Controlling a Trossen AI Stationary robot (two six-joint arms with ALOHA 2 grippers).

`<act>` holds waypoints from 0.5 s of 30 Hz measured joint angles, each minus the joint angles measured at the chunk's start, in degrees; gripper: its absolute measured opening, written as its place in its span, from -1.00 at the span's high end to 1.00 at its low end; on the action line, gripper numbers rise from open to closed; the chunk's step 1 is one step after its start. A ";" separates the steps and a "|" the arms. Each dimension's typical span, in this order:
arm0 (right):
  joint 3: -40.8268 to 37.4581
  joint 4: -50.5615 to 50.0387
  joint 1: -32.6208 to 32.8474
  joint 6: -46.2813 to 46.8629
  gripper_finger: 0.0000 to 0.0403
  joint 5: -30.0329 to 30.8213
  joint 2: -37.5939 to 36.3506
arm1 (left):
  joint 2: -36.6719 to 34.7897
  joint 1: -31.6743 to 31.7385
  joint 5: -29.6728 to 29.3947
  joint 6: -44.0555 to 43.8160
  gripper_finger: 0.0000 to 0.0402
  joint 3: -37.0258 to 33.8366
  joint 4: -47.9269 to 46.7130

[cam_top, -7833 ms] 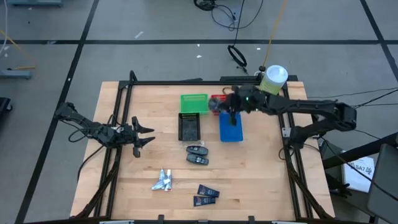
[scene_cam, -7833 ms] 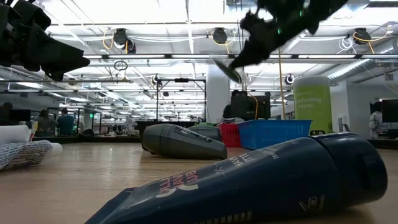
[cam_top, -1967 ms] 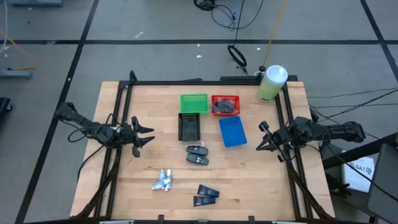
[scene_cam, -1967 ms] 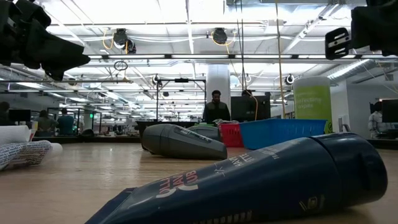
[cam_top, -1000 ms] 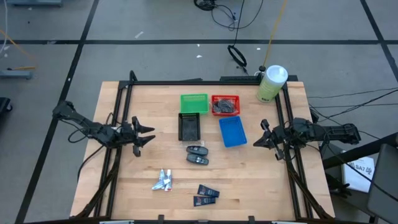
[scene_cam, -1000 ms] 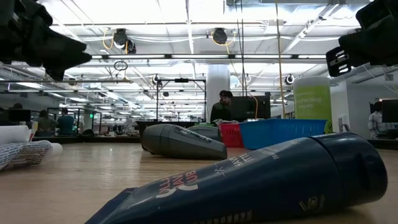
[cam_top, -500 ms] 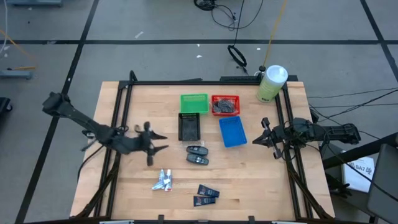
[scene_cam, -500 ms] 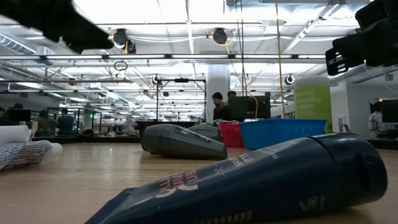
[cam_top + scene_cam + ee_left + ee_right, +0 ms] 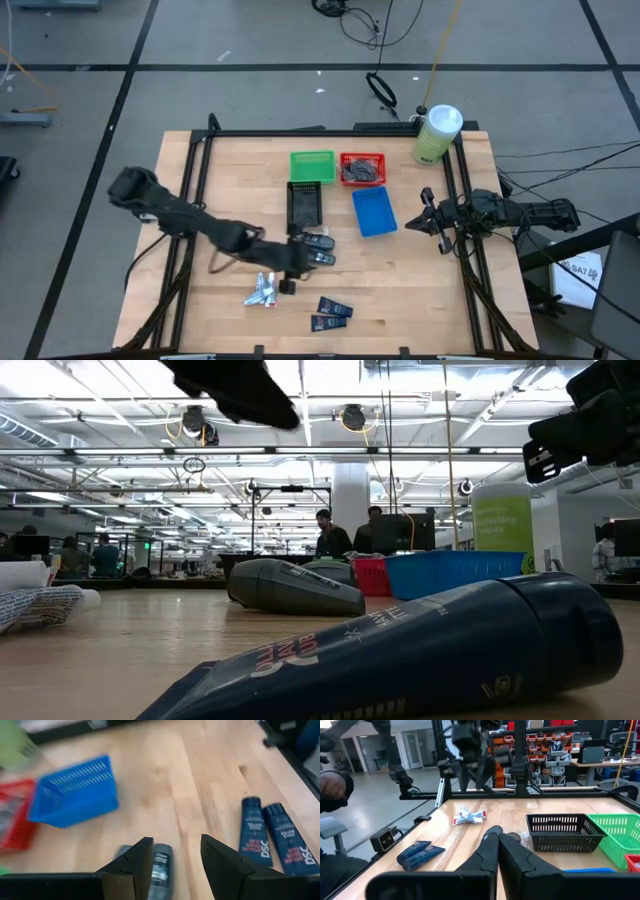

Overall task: Pick & Place Travel size toiletries
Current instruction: Put the bottom gray deodorant into the green bin

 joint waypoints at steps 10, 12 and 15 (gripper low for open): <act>0.00 -0.01 0.00 0.02 0.98 -0.01 0.00 | 12.27 6.14 11.25 -3.89 0.19 7.45 -10.30; 0.00 -0.02 0.00 0.03 0.98 -0.02 0.01 | 13.76 6.98 13.00 -4.87 0.18 7.45 -10.64; 0.00 -0.02 0.00 0.03 0.98 -0.02 0.01 | 15.48 7.70 13.79 -6.26 0.13 7.45 -11.40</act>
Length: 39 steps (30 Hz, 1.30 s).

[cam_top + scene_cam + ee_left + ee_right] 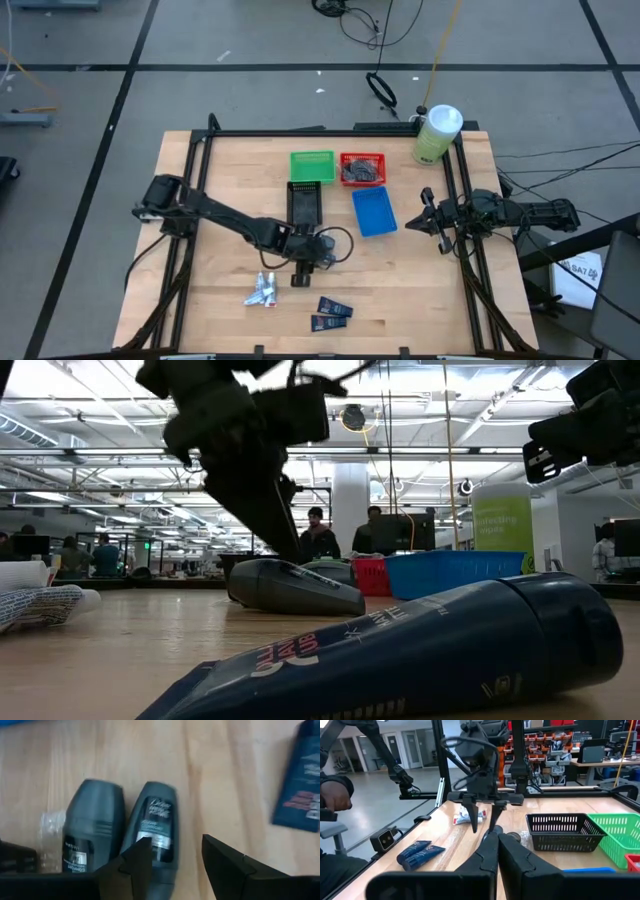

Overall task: Pick & Place Travel size toiletries
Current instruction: Put the bottom gray deodorant into the green bin

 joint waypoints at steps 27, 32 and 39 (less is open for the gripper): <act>0.00 -0.52 0.02 -0.02 0.98 -0.04 0.00 | 0.08 0.23 -0.61 6.24 -0.26 -0.11 -12.00; 0.00 -0.58 0.01 -0.02 0.98 -0.04 0.00 | 0.54 0.23 -0.56 5.95 -0.24 -0.11 -11.76; 0.02 -0.59 0.02 -0.02 0.98 -0.07 -0.02 | 3.19 -0.12 0.04 4.27 -0.20 -0.13 -9.75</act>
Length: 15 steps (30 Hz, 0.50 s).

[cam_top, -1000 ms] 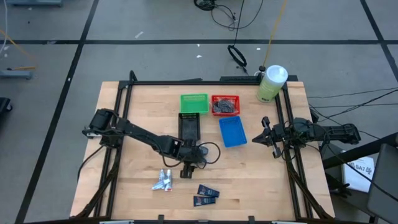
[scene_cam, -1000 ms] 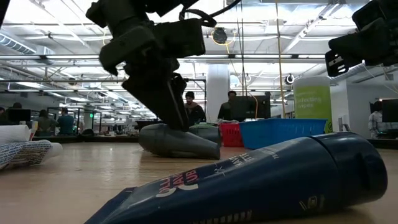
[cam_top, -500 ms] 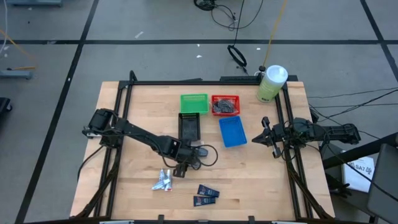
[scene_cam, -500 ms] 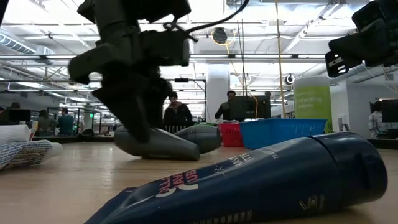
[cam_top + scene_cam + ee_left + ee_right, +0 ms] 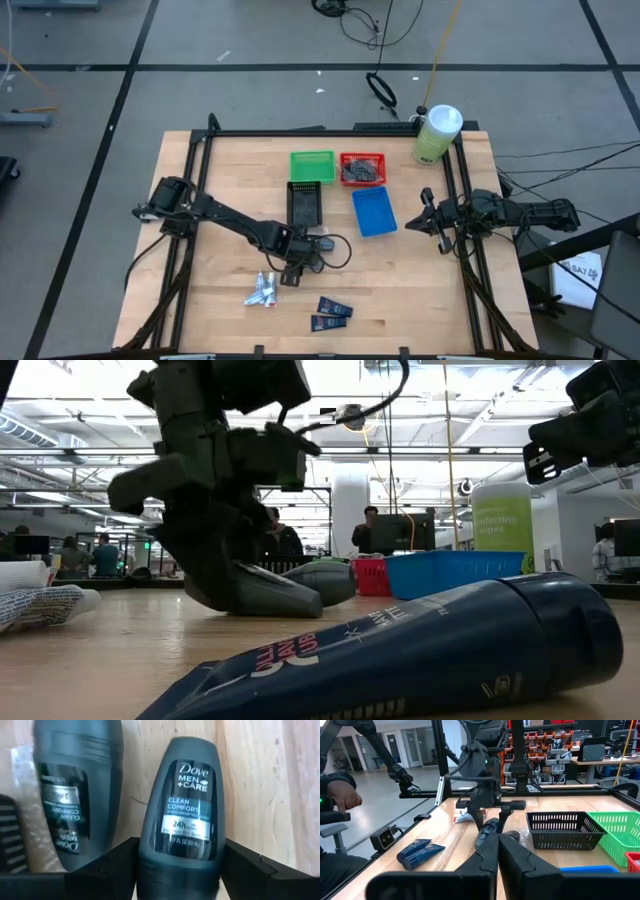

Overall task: Pick & Place Travel size toiletries
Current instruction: Put the bottom gray deodorant into the green bin

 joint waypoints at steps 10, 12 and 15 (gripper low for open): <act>0.02 0.08 0.00 0.00 0.98 -0.09 0.93 | 2.20 -0.72 0.87 -4.59 -0.12 0.23 1.53; 0.04 0.17 0.00 -0.02 0.98 -0.08 1.07 | 2.08 -0.75 1.06 -4.68 -0.12 0.20 1.53; 0.04 0.15 0.00 -0.02 0.98 -0.04 1.09 | 1.84 -0.93 0.97 -4.66 -0.09 0.13 1.32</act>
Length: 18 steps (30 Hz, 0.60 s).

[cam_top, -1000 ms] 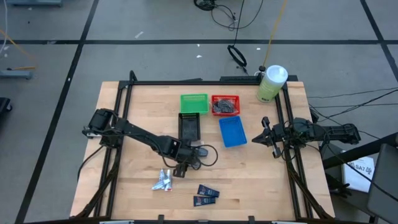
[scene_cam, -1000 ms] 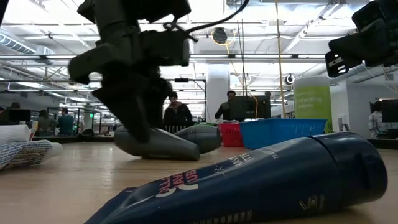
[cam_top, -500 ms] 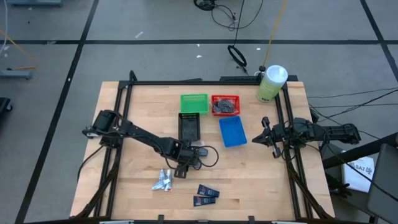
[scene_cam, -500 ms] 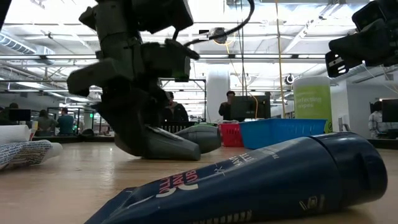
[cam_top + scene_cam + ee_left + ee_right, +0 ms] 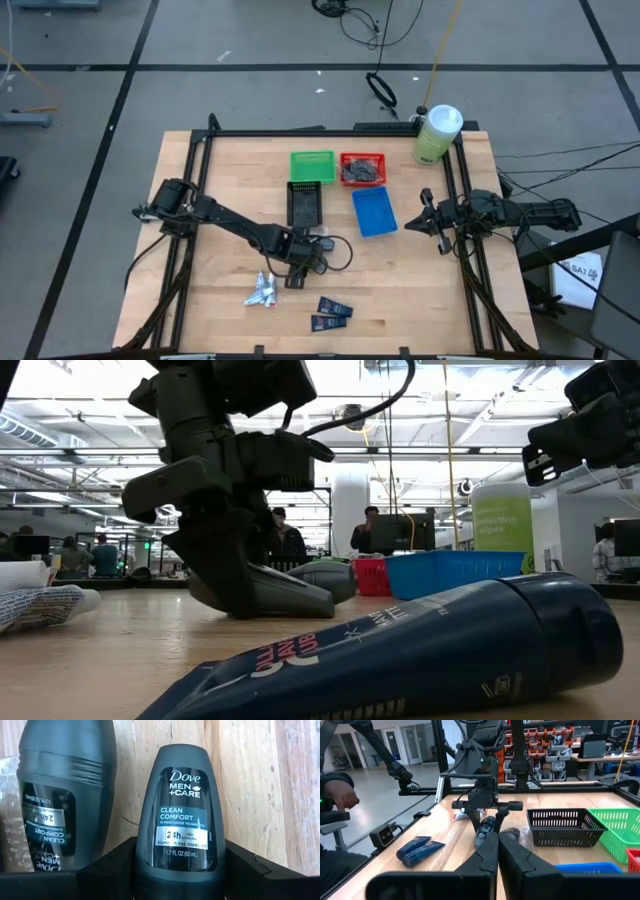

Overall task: Pick & Place Travel size toiletries
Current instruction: Put the bottom gray deodorant into the green bin

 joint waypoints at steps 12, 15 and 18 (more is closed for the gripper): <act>0.00 0.02 0.00 -0.15 0.98 0.02 0.00 | -0.64 -0.14 -0.20 0.04 -0.02 -0.04 -0.34; 0.00 0.01 0.00 -0.16 0.98 0.05 0.00 | -1.44 -0.42 -0.14 0.31 -0.05 0.00 -0.33; 0.00 0.04 0.00 -0.17 0.98 0.09 -0.02 | -3.56 -0.76 -0.03 0.74 0.01 -0.07 -0.38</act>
